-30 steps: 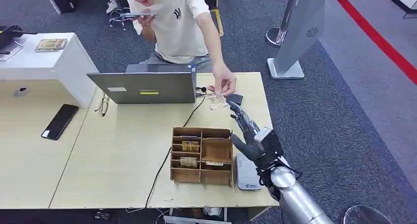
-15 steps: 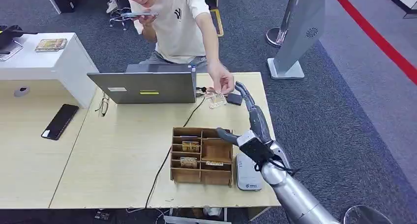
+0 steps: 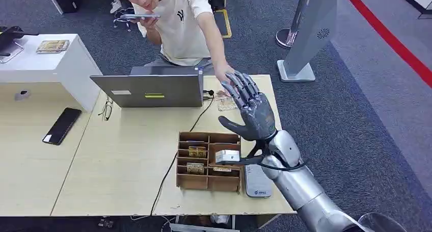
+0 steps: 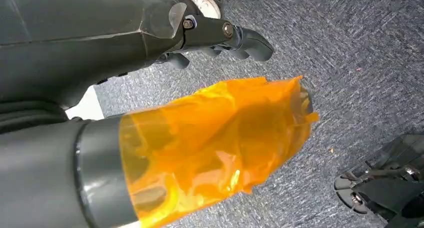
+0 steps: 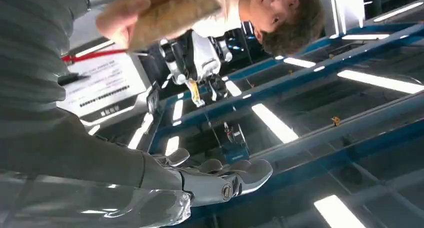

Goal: Pass the card to the sensor for recognition and then transmit it.

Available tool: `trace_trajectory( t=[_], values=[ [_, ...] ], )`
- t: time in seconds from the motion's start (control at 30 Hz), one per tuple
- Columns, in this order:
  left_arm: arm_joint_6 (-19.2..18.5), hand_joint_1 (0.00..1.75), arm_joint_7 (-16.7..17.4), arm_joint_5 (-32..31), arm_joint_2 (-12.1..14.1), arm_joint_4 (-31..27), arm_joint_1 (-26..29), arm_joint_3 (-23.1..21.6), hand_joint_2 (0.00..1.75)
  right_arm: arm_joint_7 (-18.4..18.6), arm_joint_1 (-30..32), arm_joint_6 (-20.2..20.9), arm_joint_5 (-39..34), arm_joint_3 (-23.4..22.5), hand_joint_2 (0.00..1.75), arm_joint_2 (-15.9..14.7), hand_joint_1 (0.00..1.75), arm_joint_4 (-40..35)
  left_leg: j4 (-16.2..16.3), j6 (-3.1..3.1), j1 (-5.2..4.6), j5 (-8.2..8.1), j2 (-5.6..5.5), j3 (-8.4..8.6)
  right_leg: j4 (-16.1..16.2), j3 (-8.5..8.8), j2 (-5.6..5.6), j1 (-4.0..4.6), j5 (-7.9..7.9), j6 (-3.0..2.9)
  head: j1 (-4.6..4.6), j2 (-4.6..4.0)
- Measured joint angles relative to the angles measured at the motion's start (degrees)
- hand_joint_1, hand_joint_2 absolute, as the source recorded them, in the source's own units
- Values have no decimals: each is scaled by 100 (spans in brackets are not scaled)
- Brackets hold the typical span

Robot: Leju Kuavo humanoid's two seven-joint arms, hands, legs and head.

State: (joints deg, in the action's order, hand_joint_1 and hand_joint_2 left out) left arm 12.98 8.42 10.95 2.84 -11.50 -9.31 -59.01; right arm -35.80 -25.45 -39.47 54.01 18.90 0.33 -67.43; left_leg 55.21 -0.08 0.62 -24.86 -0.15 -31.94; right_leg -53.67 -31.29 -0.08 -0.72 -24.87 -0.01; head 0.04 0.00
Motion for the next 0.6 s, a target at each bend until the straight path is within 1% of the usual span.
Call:
trace_trajectory(
  t=[0.13, 0.4, 0.43, 0.47, 0.5, 0.53, 0.57, 0.6],
  values=[
    [-33, 0, 9, -9, 0, 0, -12, 0, 0, -105, -119, -2, 166, -192, 175, 175, 0, 155, 0, 0, -1, 0, 0, 0, 0, 0, 0, 0, 0, 0, -2, 0],
    [-44, 0, 9, -11, 0, 0, -15, 0, 0, -155, -243, -2, 168, -328, 175, 334, 0, 325, 0, 0, -1, -1, 0, 0, 1, 0, 0, -1, 0, 0, -2, 0],
    [-48, 0, 9, -15, 0, 0, -16, 0, 0, -148, -255, -2, 157, -325, 175, 345, 3, 343, 0, 0, -1, -1, 0, -1, 1, 0, 0, -1, 0, 0, -2, 0],
    [-52, 0, 9, -15, 0, 0, -16, 0, 0, -142, -265, -2, 148, -325, 175, 352, 28, 361, 0, 0, -1, -1, 0, 0, 1, 0, 0, -1, 0, 0, -2, 0],
    [-59, 0, 15, -15, 0, 0, -16, 0, 0, -142, -279, -2, 146, -325, 175, 365, 106, 389, 0, 0, -1, 0, 0, -1, 1, 0, 0, -1, 0, 0, -2, 0],
    [-63, 0, 28, -17, 0, 0, -16, 0, 0, -146, -289, -4, 142, -325, 175, 369, 141, 415, 0, 0, -1, -1, 0, -1, 1, 0, 0, -1, 0, 0, -2, 0],
    [-74, 0, 44, -17, 0, 0, -17, 0, 0, -159, -300, -4, 115, -325, 175, 380, 155, 448, 0, 0, -1, -1, 0, 0, 1, 0, 0, -1, 0, 0, -2, 0],
    [-76, 0, 48, -20, 0, 0, -17, 0, 0, -168, -308, -4, 91, -325, 175, 389, 155, 476, 0, 0, -1, 0, 0, 0, 1, 0, 0, -1, 0, 0, -2, 0]
  ],
)
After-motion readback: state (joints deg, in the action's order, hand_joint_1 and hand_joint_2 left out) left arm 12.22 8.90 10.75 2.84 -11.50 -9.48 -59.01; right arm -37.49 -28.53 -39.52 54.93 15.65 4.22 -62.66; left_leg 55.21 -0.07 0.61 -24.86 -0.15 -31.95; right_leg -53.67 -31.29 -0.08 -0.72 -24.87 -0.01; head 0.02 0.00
